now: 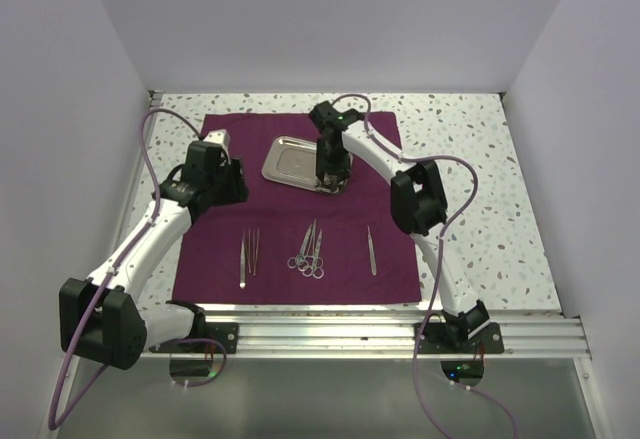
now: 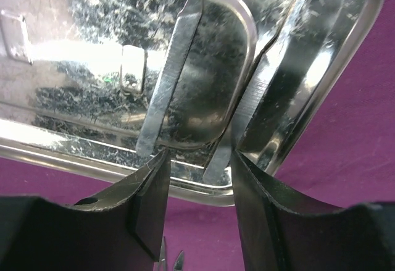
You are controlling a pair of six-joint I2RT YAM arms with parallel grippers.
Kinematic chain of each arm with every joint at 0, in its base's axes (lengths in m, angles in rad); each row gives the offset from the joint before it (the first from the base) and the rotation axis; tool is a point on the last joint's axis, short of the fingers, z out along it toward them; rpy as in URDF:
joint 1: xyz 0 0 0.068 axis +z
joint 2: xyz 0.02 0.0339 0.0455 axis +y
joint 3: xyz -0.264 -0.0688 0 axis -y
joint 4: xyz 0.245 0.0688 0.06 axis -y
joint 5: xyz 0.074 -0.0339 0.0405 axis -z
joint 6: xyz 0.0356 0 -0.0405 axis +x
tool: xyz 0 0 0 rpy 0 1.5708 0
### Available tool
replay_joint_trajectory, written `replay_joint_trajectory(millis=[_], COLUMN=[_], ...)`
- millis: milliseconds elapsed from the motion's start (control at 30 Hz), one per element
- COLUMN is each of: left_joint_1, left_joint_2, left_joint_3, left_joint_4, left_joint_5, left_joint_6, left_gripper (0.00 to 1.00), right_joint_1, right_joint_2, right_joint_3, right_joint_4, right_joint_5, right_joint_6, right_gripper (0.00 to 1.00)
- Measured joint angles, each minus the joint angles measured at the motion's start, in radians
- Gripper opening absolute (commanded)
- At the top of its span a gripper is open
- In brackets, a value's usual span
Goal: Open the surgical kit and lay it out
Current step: Pick up the medical item from the container.
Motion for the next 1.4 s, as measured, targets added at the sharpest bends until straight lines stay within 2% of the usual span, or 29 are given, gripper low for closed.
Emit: replay_joint_trajectory(millis=[600,800,1067,1400], left_joint_1=[0.000,0.000,0.000,0.000], left_joint_2=[-0.001,0.000,0.015,0.043], left_joint_3=[-0.018,-0.033,-0.033,-0.033], left_joint_4=[0.024,0.029,0.032,0.040], left_joint_5=[-0.007,-0.007,-0.007,-0.002], left_joint_6=[0.019,0.040,0.056,0.057], left_gripper=[0.61,0.61,0.61,0.61], right_joint_1=[0.032,0.037,0.037,0.037], right_joint_2=[0.001,0.023,0.032,0.032], right_joint_3=[-0.027,0.006,0.019,0.025], right_joint_4=[-0.020,-0.053,-0.076,-0.082], right_joint_5=[0.043,0.090,0.128,0.131], right_joint_6=[0.027,0.045,0.083,0.093], right_gripper=[0.45,0.31,0.00,0.00])
